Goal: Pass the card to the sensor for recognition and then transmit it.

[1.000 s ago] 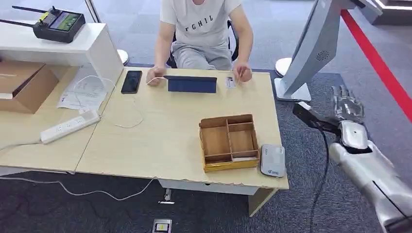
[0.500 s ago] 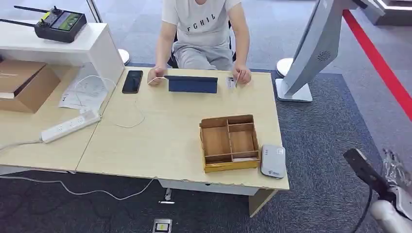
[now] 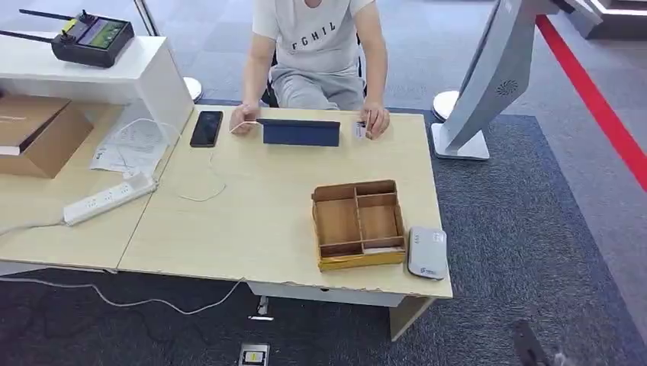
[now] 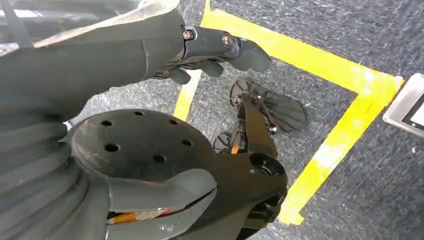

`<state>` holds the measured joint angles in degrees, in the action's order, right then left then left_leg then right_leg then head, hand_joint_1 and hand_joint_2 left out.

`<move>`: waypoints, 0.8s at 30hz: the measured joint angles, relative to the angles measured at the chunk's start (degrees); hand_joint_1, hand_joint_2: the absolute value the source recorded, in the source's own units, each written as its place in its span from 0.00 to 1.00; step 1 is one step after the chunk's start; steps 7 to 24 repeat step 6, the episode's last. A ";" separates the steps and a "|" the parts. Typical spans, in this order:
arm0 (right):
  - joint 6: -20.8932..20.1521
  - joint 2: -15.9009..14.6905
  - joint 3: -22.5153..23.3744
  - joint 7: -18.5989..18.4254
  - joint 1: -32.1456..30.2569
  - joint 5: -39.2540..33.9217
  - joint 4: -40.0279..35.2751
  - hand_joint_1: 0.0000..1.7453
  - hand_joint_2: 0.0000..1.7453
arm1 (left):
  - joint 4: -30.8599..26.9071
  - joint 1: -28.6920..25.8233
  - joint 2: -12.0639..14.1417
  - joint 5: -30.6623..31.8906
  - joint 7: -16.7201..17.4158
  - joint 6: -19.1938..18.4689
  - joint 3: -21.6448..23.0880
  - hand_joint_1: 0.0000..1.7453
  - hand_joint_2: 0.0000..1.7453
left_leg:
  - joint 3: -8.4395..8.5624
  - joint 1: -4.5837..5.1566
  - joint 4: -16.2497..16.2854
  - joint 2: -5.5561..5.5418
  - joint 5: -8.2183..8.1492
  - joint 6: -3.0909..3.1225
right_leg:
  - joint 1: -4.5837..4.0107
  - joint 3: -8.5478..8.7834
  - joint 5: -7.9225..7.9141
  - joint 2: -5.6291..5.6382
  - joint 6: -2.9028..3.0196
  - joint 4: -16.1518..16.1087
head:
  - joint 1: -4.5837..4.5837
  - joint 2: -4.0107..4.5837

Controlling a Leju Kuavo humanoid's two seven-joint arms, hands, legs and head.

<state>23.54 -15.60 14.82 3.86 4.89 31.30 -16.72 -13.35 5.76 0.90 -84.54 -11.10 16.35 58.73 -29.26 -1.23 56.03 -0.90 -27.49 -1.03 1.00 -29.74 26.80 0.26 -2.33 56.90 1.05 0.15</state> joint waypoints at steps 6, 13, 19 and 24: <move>-3.23 6.14 1.75 -0.78 -0.51 2.97 2.99 0.00 0.00 | -0.04 0.06 0.00 -0.88 1.35 0.13 0.00 0.00 1.00 | 0.01 -0.01 -0.01 -0.01 0.03 -0.04 | -0.01 0.02 0.03 0.00 0.06 0.02 | 0.00 0.00; -3.23 6.14 1.75 -0.78 -0.51 2.97 2.99 0.00 0.00 | -0.04 0.06 0.00 -0.88 1.35 0.13 0.00 0.00 1.00 | 0.01 -0.01 -0.01 -0.01 0.03 -0.04 | -0.01 0.02 0.03 0.00 0.06 0.02 | 0.00 0.00; -3.23 6.14 1.75 -0.78 -0.51 2.97 2.99 0.00 0.00 | -0.04 0.06 0.00 -0.88 1.35 0.13 0.00 0.00 1.00 | 0.01 -0.01 -0.01 -0.01 0.03 -0.04 | -0.01 0.02 0.03 0.00 0.06 0.02 | 0.00 0.00; -3.23 6.14 1.75 -0.78 -0.51 2.97 2.99 0.00 0.00 | -0.04 0.06 0.00 -0.88 1.35 0.13 0.00 0.00 1.00 | 0.01 -0.01 -0.01 -0.01 0.03 -0.04 | -0.01 0.02 0.03 0.00 0.06 0.02 | 0.00 0.00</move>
